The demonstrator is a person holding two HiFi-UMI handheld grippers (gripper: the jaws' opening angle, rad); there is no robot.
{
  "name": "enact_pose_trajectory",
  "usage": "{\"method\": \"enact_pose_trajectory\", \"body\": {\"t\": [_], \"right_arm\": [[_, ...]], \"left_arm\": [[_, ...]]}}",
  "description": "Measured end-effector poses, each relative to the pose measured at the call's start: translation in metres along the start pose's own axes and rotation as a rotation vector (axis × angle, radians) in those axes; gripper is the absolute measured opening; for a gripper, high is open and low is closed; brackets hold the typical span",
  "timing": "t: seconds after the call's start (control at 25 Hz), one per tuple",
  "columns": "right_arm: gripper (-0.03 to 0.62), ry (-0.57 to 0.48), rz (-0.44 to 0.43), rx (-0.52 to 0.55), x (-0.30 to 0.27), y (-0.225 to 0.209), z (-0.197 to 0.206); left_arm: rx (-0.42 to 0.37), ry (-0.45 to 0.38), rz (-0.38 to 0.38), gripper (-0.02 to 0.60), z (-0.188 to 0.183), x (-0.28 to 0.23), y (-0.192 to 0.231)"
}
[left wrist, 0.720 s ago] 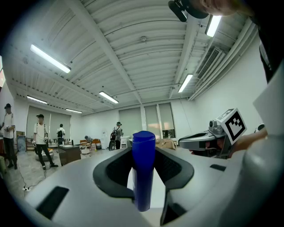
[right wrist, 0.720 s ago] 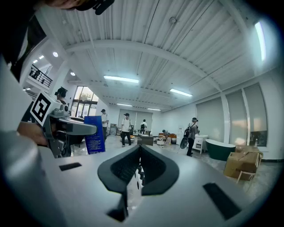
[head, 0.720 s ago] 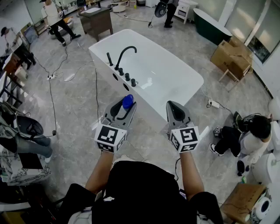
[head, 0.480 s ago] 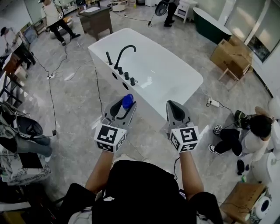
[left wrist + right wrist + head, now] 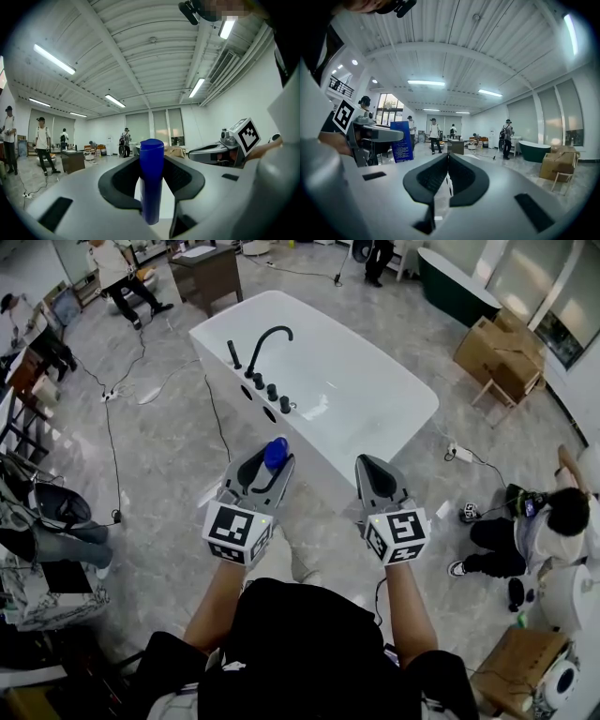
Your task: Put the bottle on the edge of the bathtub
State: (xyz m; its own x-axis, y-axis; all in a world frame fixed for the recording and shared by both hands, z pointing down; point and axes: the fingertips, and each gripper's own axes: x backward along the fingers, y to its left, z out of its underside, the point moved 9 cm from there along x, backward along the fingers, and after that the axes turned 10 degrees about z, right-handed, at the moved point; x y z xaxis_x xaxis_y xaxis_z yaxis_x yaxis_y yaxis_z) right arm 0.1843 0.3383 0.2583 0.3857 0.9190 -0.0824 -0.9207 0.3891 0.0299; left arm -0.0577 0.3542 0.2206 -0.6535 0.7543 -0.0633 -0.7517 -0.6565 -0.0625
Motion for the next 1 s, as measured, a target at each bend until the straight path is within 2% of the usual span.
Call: {"method": "enact_pose_trajectory", "body": {"t": [0.44,1.0], "right_arm": [[0.021,0.025,-0.009,0.002,-0.046,-0.005,0.004],[0.021,0.090,-0.025,0.013,-0.185,-0.023,0.000]], "left_arm": [[0.014,0.009,0.004,0.161,0.010,-0.028,0.039],[0.071,0.016,0.053,0.161,0.016,-0.123,0.151]]}}
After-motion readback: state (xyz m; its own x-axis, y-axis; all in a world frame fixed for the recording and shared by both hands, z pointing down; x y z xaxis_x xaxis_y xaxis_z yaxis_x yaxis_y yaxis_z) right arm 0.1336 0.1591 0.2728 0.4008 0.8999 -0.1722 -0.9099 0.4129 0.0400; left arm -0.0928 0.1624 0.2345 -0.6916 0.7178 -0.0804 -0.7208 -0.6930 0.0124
